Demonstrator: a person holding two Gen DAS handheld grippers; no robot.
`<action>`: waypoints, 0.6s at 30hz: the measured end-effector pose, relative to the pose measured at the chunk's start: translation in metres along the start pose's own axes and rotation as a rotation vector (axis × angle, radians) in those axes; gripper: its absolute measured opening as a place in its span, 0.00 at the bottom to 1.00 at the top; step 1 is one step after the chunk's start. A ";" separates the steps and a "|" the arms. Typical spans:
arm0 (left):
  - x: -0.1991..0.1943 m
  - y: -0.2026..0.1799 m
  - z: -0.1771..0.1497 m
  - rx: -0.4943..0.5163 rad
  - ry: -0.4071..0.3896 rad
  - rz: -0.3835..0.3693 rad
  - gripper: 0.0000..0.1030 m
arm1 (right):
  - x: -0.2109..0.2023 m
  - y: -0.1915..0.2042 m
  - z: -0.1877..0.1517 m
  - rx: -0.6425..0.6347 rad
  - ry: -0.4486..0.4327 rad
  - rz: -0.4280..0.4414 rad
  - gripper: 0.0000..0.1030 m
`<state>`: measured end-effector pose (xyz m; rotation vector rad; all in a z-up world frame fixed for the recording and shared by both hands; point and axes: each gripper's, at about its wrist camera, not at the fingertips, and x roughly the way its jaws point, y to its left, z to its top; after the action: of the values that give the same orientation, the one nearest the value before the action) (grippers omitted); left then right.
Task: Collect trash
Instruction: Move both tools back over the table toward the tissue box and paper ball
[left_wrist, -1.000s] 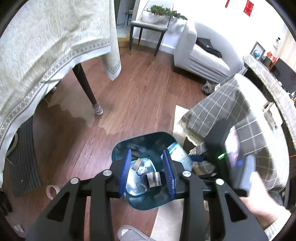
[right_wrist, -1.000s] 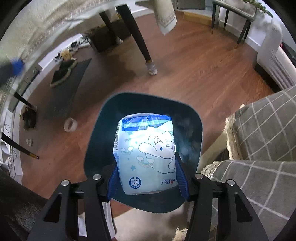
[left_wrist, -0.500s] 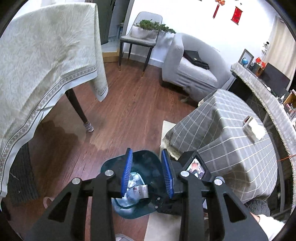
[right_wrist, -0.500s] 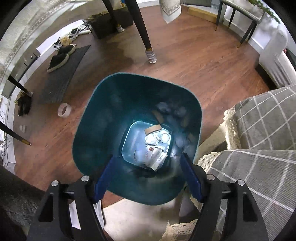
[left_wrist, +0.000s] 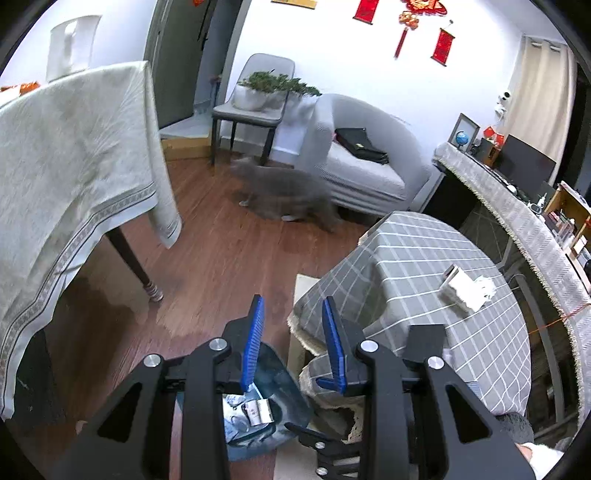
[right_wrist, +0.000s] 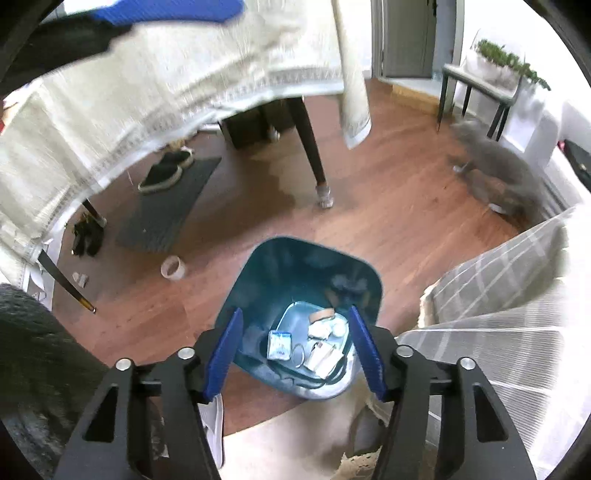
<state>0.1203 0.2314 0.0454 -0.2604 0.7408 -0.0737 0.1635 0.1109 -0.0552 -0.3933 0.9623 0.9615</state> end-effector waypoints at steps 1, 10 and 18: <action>0.000 -0.005 0.002 0.004 -0.004 -0.002 0.34 | -0.010 -0.004 0.000 0.005 -0.019 -0.005 0.55; 0.019 -0.049 0.012 0.049 0.001 -0.071 0.43 | -0.066 -0.042 -0.017 0.073 -0.099 -0.076 0.51; 0.046 -0.106 0.013 0.121 0.013 -0.113 0.54 | -0.101 -0.083 -0.045 0.150 -0.132 -0.135 0.50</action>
<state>0.1660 0.1248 0.0516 -0.1866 0.7312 -0.2267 0.1873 -0.0162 -0.0058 -0.2613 0.8704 0.7779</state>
